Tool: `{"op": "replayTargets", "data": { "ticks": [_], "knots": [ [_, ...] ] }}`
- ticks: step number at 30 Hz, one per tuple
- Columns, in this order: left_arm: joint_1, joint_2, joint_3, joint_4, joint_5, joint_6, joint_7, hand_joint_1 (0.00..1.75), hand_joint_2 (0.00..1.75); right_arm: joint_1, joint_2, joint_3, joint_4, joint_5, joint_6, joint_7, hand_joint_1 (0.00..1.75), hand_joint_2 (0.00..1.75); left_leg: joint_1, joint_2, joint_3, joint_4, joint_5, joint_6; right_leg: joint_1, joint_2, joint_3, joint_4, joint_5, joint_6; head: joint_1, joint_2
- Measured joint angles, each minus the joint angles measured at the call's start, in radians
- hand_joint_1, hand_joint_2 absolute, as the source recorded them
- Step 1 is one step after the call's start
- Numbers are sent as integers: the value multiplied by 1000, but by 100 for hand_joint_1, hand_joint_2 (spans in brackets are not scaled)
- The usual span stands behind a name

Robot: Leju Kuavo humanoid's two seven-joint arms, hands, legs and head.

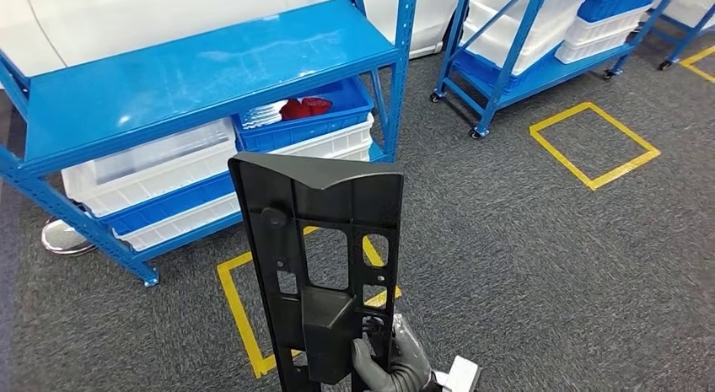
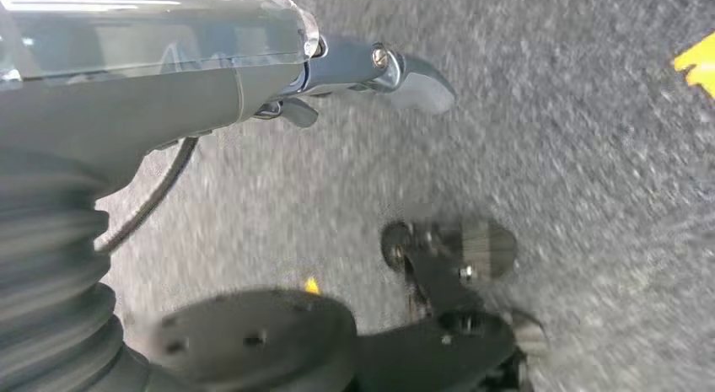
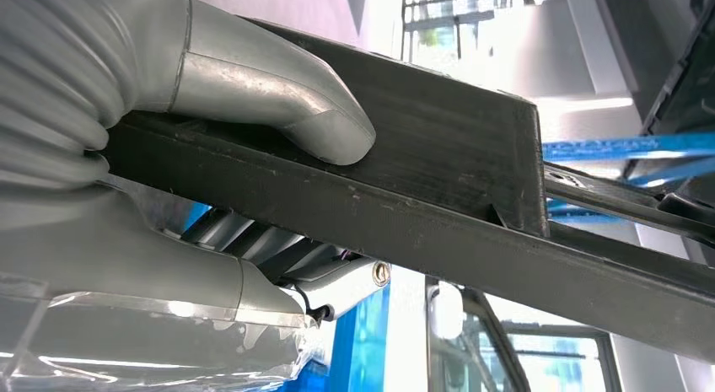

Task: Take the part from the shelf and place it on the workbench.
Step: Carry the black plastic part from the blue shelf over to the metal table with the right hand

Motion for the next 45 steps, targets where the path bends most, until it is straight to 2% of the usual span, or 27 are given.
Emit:
{"op": "replayTargets", "data": {
  "ticks": [2, 3, 5, 6, 8, 9, 10, 12, 14, 16, 18, 20, 22, 24, 25, 27, 29, 31, 33, 35, 37, 39, 40, 41, 42, 43, 45],
  "knots": [
    [6, 1, 0, 0, 2, 2, -1, 0, 175, 1, 1, -1, 0, -1, 5, 0, 171, 175, 0, 8, 3, -11, 0, 6, -4, 18, -10, 0, 6, 15, 0, 0],
    [9, 1, 1, 0, 4, 3, -2, 0, 175, 2, 2, -1, 0, -1, 6, 0, 171, 175, 1, 19, 4, -16, 4, 11, -3, 12, -13, 3, 4, 21, 0, 0],
    [15, 1, 1, 0, 7, 5, -2, 0, 175, 0, 3, -1, 0, -1, 8, 0, 171, 175, 5, 43, 7, -26, 11, 24, 0, -30, -39, 56, -29, 31, 0, 0],
    [18, 2, 1, 0, 7, 5, -1, 0, 175, -1, 4, -1, 1, -1, 9, 1, 171, 175, 3, 56, 7, -27, 12, 27, -1, -58, -64, 110, -59, 34, 0, 0],
    [26, 2, 2, 0, 5, 5, 4, 0, 175, -4, 6, -1, 4, -1, 11, 1, 171, 175, 1, 82, 6, -27, 11, 30, -7, -82, -124, 235, -113, 42, 0, 0],
    [28, 2, 2, 0, 5, 5, 7, 0, 175, -4, 7, -1, 6, -1, 12, 1, 171, 175, 0, 95, 6, -27, 10, 30, -10, -86, -140, 270, -120, 44, 0, 0],
    [29, 2, 2, 0, 5, 5, 9, 0, 175, -4, 7, -1, 7, -1, 14, 1, 171, 175, 0, 107, 6, -26, 9, 30, -13, -90, -138, 270, -110, 47, 0, 0],
    [29, 2, 2, 0, 8, 6, 9, 0, 175, -4, 8, -1, 9, -1, 22, 2, 171, 175, 0, 127, 9, -26, 6, 25, -16, -109, -78, 161, -50, 47, 0, 0],
    [30, 2, 3, 0, 12, 6, 5, 0, 175, -8, 11, -1, 10, 0, 29, 2, 171, 175, -4, 144, 13, -24, 1, 16, -9, -147, -10, 33, -10, 37, 0, 0],
    [31, 3, 4, 0, 15, 6, -3, 0, 175, -13, 14, 0, 13, 1, 36, 1, 171, 175, -8, 159, 16, -23, -3, 6, 0, -160, 6, -6, -9, 25, 0, 0],
    [29, 3, 4, 0, 17, 7, -10, 0, 175, -14, 15, 0, 17, 1, 42, -1, 171, 175, -6, 170, 19, -23, -7, -6, 0, -138, 4, -10, -5, 14, 0, 0],
    [27, 3, 4, 0, 18, 7, -14, 0, 175, -17, 17, 1, 20, 1, 45, -4, 171, 175, -1, 139, 9, 10, -36, -15, -5, -118, 7, -19, 1, 1, 0, 0],
    [29, 4, 4, 0, 17, 7, -15, 0, 175, -20, 21, 4, 25, 1, 45, -7, 171, 175, 1, 91, -41, 126, -103, -18, -6, -98, 9, -23, 4, -7, 0, 0],
    [33, 4, 4, 0, 14, 7, -13, 0, 175, -22, 23, 7, 31, 1, 45, -10, 171, 175, 1, 76, -100, 253, -150, -18, -4, -73, 9, -23, 4, -10, 0, 0],
    [33, 4, 4, 0, 12, 8, -12, 0, 175, -22, 23, 7, 35, 0, 45, -13, 171, 175, 1, 75, -110, 271, -144, -18, -4, -59, 10, -22, 4, -10, 0, 0],
    [34, 6, 4, 0, 11, 9, -8, 0, 175, -22, 23, 8, 42, -2, 45, -17, 171, 175, 2, 65, -81, 196, -80, -16, -4, -32, 13, -19, 3, -7, 0, 0],
    [39, 9, 4, 0, 9, 11, -4, 0, 175, -24, 23, 10, 47, -3, 43, -20, 171, 175, 9, 10, -28, 66, -17, -12, -4, -6, 8, -9, -1, 0, 0, 0],
    [45, 11, 5, 0, 6, 13, 2, 0, 175, -25, 22, 13, 50, -4, 41, -23, 171, 175, 11, -32, -7, 5, -4, -6, -5, 19, -7, 0, 0, 14, 0, 0],
    [46, 12, 5, 0, 4, 14, 6, 0, 175, -24, 21, 16, 50, -4, 41, -25, 171, 175, 9, -17, -7, -1, -5, 4, -9, 38, -18, 0, 5, 28, 0, 0],
    [45, 13, 5, 0, 5, 15, 9, 0, 175, -24, 19, 18, 51, -5, 39, -28, 171, 175, 9, 8, -4, -9, 0, 16, -7, 2, -32, 25, -10, 38, 0, 0],
    [46, 14, 5, 0, 5, 16, 10, 0, 175, -27, 18, 22, 52, -5, 39, -31, 171, 175, 6, 39, -1, -14, 2, 26, -5, -63, -79, 123, -62, 43, 0, 0],
    [50, 15, 5, 0, 5, 17, 10, 0, 175, -29, 17, 25, 55, -6, 37, -34, 171, 175, 0, 70, -1, -13, -1, 30, -6, -87, -140, 246, -114, 46, 0, 0],
    [50, 15, 5, 0, 4, 17, 8, 0, 175, -29, 16, 26, 57, -7, 36, -35, 171, 175, -3, 85, -1, -13, -2, 31, -6, -90, -155, 277, -118, 45, 0, 0],
    [49, 16, 5, 0, 3, 16, 5, 0, 175, -29, 15, 26, 59, -8, 34, -35, 171, 175, -5, 98, 0, -13, -3, 32, -5, -91, -151, 271, -106, 43, 0, 0],
    [47, 16, 5, 0, 0, 16, 3, 0, 175, -29, 13, 26, 61, -9, 30, -37, 171, 175, -7, 111, 3, -13, -5, 31, -3, -98, -122, 221, -75, 37, 0, 0],
    [45, 16, 5, 0, -4, 15, 2, 0, 175, -29, 12, 26, 63, -10, 27, -38, 171, 175, -8, 122, 6, -13, -7, 31, 1, -112, -81, 147, -43, 30, 0, 0],
    [40, 14, 4, 0, -10, 14, 4, 0, 175, -31, 11, 26, 64, -12, 21, -42, 171, 175, -13, 139, 12, -14, -12, 25, 14, -155, -13, 23, -7, 12, 0, 0]
  ]
}}
